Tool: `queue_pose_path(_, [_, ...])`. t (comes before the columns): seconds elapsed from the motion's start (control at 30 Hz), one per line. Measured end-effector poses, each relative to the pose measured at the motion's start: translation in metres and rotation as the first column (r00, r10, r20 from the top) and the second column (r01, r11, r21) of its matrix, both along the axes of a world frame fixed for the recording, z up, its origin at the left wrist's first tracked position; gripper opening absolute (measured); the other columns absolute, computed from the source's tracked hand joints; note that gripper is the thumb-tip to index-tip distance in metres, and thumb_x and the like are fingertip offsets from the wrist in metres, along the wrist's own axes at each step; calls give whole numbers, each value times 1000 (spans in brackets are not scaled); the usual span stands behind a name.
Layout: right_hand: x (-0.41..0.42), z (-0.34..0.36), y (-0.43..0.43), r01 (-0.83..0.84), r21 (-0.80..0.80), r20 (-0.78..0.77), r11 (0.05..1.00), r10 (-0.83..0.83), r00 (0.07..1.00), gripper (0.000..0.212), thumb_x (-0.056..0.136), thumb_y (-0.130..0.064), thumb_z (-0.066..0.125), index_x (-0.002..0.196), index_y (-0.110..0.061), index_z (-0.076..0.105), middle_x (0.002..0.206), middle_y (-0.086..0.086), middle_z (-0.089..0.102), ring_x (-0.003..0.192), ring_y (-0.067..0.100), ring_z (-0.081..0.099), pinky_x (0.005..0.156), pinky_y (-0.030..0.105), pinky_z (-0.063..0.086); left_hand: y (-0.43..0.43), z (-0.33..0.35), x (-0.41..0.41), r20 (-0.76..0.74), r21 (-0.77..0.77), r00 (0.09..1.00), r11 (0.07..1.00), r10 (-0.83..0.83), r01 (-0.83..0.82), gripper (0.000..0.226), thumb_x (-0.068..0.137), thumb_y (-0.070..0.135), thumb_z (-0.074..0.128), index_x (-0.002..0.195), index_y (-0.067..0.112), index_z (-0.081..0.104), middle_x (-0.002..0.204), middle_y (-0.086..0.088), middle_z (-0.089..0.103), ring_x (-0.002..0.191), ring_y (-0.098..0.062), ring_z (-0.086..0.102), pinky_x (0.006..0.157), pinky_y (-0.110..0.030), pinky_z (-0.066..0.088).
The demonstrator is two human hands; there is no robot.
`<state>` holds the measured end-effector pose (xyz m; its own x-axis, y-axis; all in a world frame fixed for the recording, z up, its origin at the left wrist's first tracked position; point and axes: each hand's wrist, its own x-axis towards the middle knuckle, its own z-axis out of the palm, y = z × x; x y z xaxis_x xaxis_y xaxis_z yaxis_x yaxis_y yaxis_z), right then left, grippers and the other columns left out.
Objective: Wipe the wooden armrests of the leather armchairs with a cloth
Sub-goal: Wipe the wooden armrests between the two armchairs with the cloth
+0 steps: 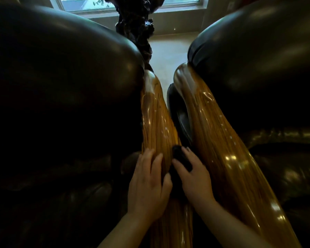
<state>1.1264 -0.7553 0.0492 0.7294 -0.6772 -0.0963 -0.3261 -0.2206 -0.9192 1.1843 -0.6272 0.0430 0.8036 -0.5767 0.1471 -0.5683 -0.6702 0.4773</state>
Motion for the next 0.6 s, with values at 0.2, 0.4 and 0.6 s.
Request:
queue_pose_path(0.2, [23, 13, -9, -66, -148, 29, 987, 71, 997, 51, 95, -35, 56, 144, -34, 44, 157, -17, 33, 142, 1, 31, 115, 29, 32, -27, 6, 18, 34, 13, 996, 997, 80, -81, 59, 97, 50, 21, 146, 19, 31, 161, -6, 21, 149, -15, 5, 119, -42, 20])
queue_pose_path(0.4, [23, 13, -15, -263, -359, -67, 895, 257, 964, 53, 95, -32, 59, 146, -33, 43, 160, -25, 18, 149, -3, 8, 119, 27, 18, -24, 7, 22, -50, -49, 996, 995, 79, -82, 56, 97, 43, 22, 147, 20, 34, 161, 0, 21, 149, -10, 9, 117, -43, 28])
queue_pose_path(0.6, [-2, 12, -24, -452, -460, -113, 765, 454, 884, 53, 92, -36, 55, 144, -29, 46, 161, -16, 25, 151, 5, 13, 119, 37, 24, -23, 5, 23, -1, -7, 998, 998, 65, -65, 54, 99, 40, 24, 148, 18, 32, 161, -1, 20, 150, -10, 6, 119, -41, 19])
